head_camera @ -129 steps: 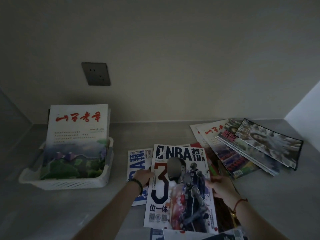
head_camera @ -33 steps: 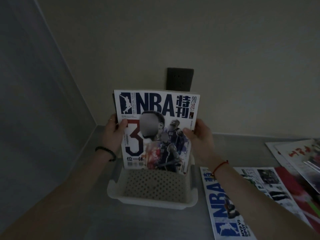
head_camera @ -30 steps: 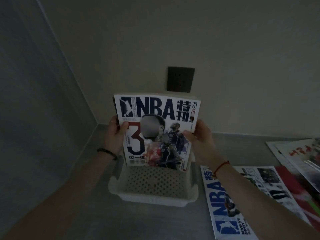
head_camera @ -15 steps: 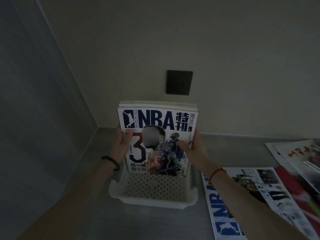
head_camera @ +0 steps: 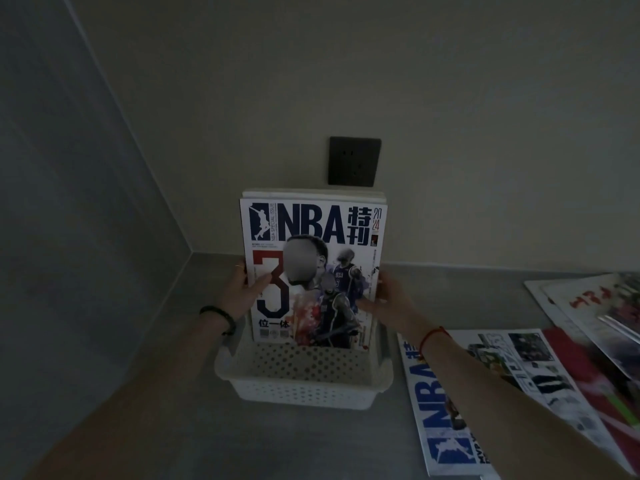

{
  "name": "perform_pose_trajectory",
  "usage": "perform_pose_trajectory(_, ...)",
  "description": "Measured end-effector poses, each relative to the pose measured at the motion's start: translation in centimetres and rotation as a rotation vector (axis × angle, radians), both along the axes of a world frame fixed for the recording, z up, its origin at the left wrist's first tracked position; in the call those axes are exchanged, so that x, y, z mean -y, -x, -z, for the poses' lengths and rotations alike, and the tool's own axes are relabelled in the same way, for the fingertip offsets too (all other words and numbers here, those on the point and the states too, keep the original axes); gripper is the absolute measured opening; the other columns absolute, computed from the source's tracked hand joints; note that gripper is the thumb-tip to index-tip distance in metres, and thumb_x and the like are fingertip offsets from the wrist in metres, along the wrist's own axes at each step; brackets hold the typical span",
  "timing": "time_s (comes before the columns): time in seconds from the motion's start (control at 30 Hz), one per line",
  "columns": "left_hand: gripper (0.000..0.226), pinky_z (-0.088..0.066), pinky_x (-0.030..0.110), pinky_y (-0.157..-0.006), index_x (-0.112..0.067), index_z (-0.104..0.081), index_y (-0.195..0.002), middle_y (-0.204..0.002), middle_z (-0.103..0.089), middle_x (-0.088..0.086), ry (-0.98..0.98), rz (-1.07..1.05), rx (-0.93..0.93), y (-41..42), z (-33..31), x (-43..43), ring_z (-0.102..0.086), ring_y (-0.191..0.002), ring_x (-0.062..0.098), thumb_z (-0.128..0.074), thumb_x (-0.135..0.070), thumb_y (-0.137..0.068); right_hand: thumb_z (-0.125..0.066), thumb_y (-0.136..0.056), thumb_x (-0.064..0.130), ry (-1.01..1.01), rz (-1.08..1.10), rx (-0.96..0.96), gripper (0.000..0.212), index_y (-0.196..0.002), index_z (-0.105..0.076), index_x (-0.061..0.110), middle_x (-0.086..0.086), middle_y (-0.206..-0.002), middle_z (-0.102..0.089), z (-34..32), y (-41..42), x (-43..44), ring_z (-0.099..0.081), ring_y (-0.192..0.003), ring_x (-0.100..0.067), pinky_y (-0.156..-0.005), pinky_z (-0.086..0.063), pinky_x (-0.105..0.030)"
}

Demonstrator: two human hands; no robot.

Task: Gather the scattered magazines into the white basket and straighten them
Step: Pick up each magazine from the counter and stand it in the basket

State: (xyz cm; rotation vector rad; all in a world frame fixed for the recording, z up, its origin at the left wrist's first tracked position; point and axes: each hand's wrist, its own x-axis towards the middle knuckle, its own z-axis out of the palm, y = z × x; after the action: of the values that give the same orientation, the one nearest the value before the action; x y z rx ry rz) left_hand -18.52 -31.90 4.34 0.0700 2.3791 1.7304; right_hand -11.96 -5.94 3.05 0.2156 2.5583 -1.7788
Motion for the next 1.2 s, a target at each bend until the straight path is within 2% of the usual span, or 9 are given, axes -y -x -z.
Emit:
perform_pose_trajectory(0.1,0.043,-0.043,0.038,-0.096,-0.009,-0.04,-0.129,-0.13,-0.054,0.015,0.009,-0.028,0.008,0.3,0.0,-0.2,-0.051,-0.117,0.029,-0.053,-0.014,-0.088,-0.068,-0.077,-0.001,0.038,0.015,-0.037,0.037,-0.089,-0.056,0.031,0.016,-0.087,-0.063,0.3,0.0,0.4,-0.062,-0.073,0.015,-0.061,-0.049,-0.006)
perform_pose_trajectory(0.23,0.041,-0.044,0.037,-0.091,-0.009,-0.043,-0.126,-0.124,-0.056,0.012,0.031,-0.021,-0.014,-0.2,0.5,0.0,-0.054,-0.112,0.026,-0.054,-0.012,-0.087,-0.067,-0.072,-0.01,0.018,0.031,-0.033,0.042,-0.096,-0.055,0.022,0.019,-0.087,-0.06,0.8,-0.6,0.6,-0.059,-0.07,0.021,-0.055,-0.045,0.0)
perform_pose_trajectory(0.33,0.038,-0.046,0.032,-0.085,-0.01,-0.045,-0.124,-0.114,-0.057,0.005,0.01,-0.026,-0.044,-1.1,0.9,0.4,-0.055,-0.104,0.02,-0.054,-0.01,-0.087,-0.065,-0.073,-0.008,-0.015,0.039,-0.029,0.042,-0.098,-0.051,0.023,0.014,-0.09,-0.062,1.3,-1.1,0.8,-0.061,-0.076,0.012,-0.059,-0.049,-0.006)
perform_pose_trajectory(0.43,0.037,-0.047,0.011,-0.07,-0.01,-0.046,-0.123,-0.105,-0.058,-0.002,0.023,-0.014,-0.075,-1.6,1.0,0.6,-0.057,-0.094,0.012,-0.054,-0.011,-0.087,-0.06,-0.082,0.005,-0.039,0.062,0.0,0.022,-0.096,-0.05,0.02,0.004,-0.088,-0.062,1.2,-1.4,1.0,-0.06,-0.075,-0.005,-0.059,-0.049,-0.012)
perform_pose_trajectory(0.6,0.036,-0.047,0.024,-0.075,-0.01,-0.045,-0.123,-0.109,-0.057,0.003,0.027,-0.011,-0.022,-1.7,0.8,0.3,-0.057,-0.091,0.013,-0.053,-0.01,-0.087,-0.059,-0.086,0.015,0.0,0.079,-0.013,0.013,-0.098,-0.053,0.013,0.001,-0.085,-0.063,0.9,-1.8,1.2,-0.059,-0.075,-0.012,-0.065,-0.049,-0.026)
perform_pose_trajectory(0.73,0.033,-0.046,0.032,-0.082,-0.005,-0.046,-0.12,-0.114,-0.058,0.011,0.066,0.0,0.005,-1.7,0.7,-0.1,-0.056,-0.096,0.021,-0.053,-0.006,-0.087,-0.059,-0.086,0.007,0.008,0.086,0.013,0.016,-0.096,-0.05,0.016,0.007,-0.086,-0.062,1.2,-1.8,1.3,-0.06,-0.079,-0.009,-0.067,-0.05,-0.017)
perform_pose_trajectory(0.83,0.032,-0.046,0.036,-0.085,-0.004,-0.048,-0.118,-0.12,-0.058,0.017,0.083,0.009,0.018,-1.8,0.8,0.0,-0.056,-0.101,0.023,-0.053,-0.004,-0.086,-0.059,-0.085,0.006,-0.012,0.097,0.037,0.022,-0.106,-0.051,0.01,-0.002,-0.1,-0.062,1.4,-1.9,1.5,-0.059,-0.094,-0.019,-0.086,-0.051,-0.035)
perform_pose_trajectory(1.03,0.04,-0.042,0.035,-0.088,-0.005,-0.04,-0.127,-0.127,-0.053,0.016,0.134,0.025,0.08,-2.1,1.2,0.2,-0.052,-0.11,0.025,-0.052,-0.007,-0.088,-0.058,-0.086,0.01,-0.027,0.057,0.104,0.03,-0.115,-0.049,0.007,-0.01,-0.115,-0.063,1.7,-2.4,1.5,-0.061,-0.104,-0.025,-0.092,-0.051,-0.045)
perform_pose_trajectory(1.2,0.049,-0.043,0.032,-0.088,-0.012,-0.035,-0.131,-0.123,-0.053,0.009,0.157,0.001,-0.052,-2.6,0.5,-0.5,-0.053,-0.108,0.021,-0.056,-0.012,-0.086,-0.059,-0.086,0.013,0.018,0.055,0.113,0.034,-0.119,-0.049,0.01,-0.003,-0.116,-0.062,1.6,-2.6,1.3,-0.06,-0.092,-0.01,-0.079,-0.054,-0.023)
